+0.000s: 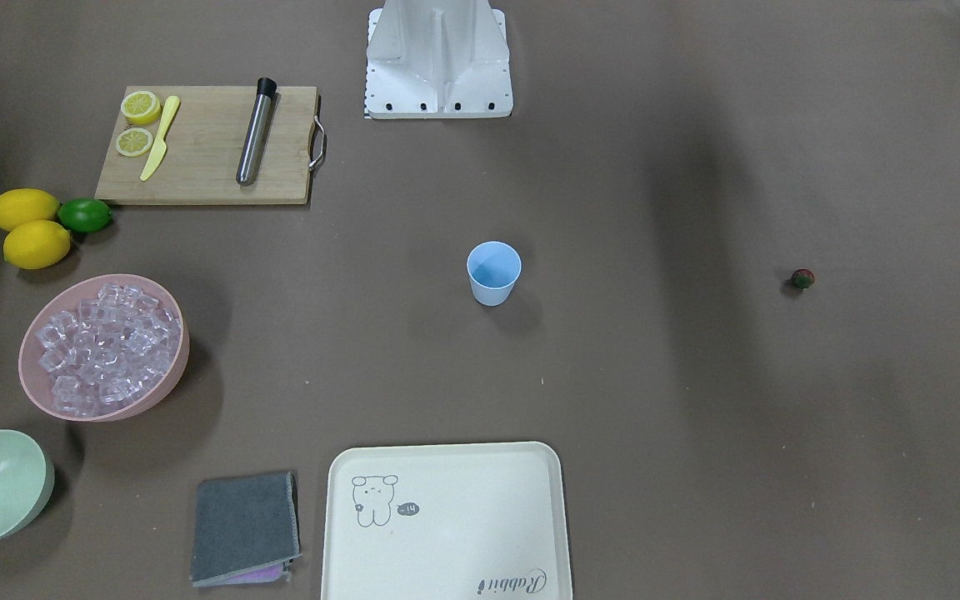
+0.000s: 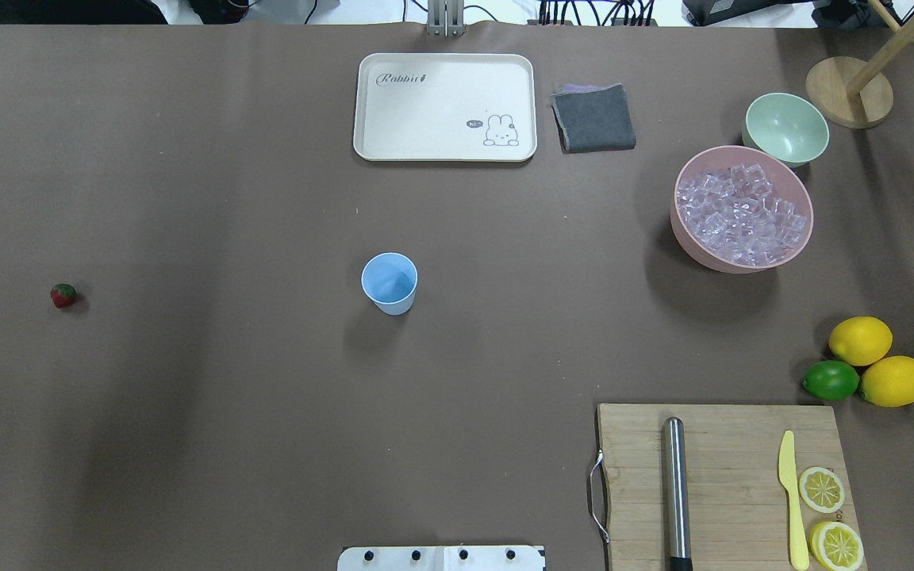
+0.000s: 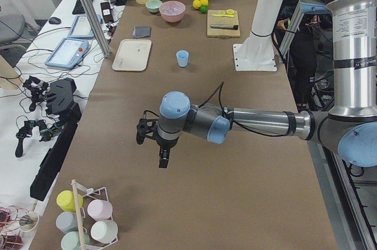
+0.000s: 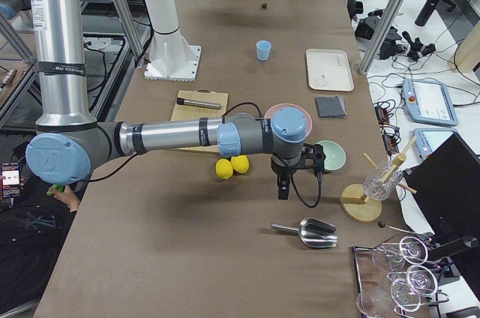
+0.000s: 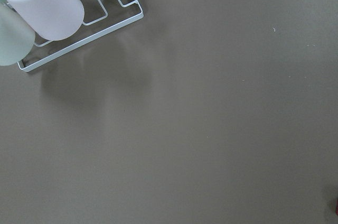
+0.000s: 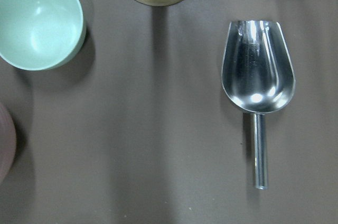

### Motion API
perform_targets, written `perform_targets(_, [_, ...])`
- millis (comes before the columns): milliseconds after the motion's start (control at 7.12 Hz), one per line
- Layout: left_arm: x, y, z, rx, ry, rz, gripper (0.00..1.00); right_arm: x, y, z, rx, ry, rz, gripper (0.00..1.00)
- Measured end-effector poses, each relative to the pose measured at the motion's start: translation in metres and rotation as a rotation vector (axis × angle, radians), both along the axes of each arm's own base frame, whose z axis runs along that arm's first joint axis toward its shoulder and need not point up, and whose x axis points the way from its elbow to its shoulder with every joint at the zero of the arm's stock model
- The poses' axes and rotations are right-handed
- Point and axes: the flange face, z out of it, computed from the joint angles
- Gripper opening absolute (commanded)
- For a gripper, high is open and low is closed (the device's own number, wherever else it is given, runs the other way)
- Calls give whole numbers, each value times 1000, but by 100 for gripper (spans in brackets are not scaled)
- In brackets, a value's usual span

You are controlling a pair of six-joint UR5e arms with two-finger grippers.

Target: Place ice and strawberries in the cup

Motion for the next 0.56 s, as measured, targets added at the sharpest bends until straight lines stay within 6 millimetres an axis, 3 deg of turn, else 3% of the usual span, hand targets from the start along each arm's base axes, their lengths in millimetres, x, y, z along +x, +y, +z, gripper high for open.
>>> perform_targets(281, [0,0,0,0,0,0,98,-56,-17,-61,-8,-31,15,99])
perform_targets(562, [0,0,2,-3,-1,0,98,-119,-9,-117,-57,-71,41,98])
